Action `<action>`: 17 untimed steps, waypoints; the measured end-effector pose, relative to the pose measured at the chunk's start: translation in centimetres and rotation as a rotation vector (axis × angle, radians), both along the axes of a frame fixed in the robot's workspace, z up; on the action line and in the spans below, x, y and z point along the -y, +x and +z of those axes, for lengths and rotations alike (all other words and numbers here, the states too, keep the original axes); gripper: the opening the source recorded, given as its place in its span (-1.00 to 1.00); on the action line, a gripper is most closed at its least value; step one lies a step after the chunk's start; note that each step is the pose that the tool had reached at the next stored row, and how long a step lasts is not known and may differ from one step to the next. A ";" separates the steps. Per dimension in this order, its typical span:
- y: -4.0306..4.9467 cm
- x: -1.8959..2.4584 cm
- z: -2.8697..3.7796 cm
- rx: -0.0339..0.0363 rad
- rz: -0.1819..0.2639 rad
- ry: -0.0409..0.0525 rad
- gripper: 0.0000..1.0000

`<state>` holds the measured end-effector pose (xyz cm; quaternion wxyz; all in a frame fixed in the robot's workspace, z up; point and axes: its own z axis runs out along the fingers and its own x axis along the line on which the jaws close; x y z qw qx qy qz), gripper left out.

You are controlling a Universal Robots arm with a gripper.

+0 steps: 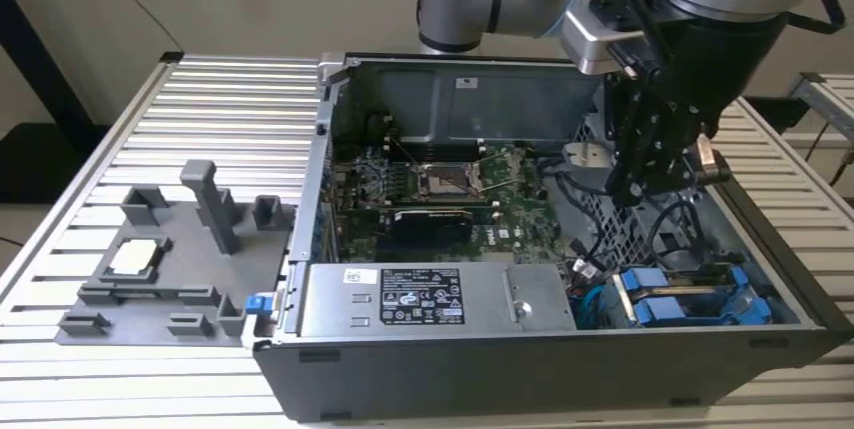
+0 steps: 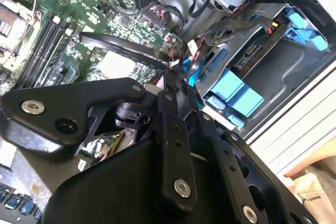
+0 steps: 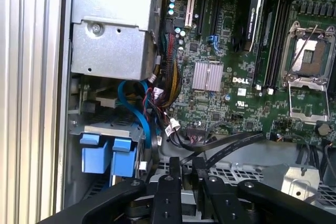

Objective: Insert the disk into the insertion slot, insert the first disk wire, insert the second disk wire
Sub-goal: 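Insert the second disk wire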

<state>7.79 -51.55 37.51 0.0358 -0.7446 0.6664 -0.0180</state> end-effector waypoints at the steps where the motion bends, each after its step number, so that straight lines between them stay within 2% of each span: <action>1: 0.00 -0.03 -0.01 0.0014 0.000 -0.0014 -0.53; 3: 0.00 -0.06 -0.03 0.0048 0.000 -0.0052 -0.53; 5: 0.00 -0.05 0.02 0.0048 0.000 -0.0055 -0.53; 8: -0.03 -0.07 0.67 0.0048 0.000 -0.0054 -0.53; 11: -0.12 -0.09 0.59 0.0089 0.000 -0.0040 -0.53; 17: -0.14 -0.09 0.15 0.0126 0.000 -0.0042 -0.53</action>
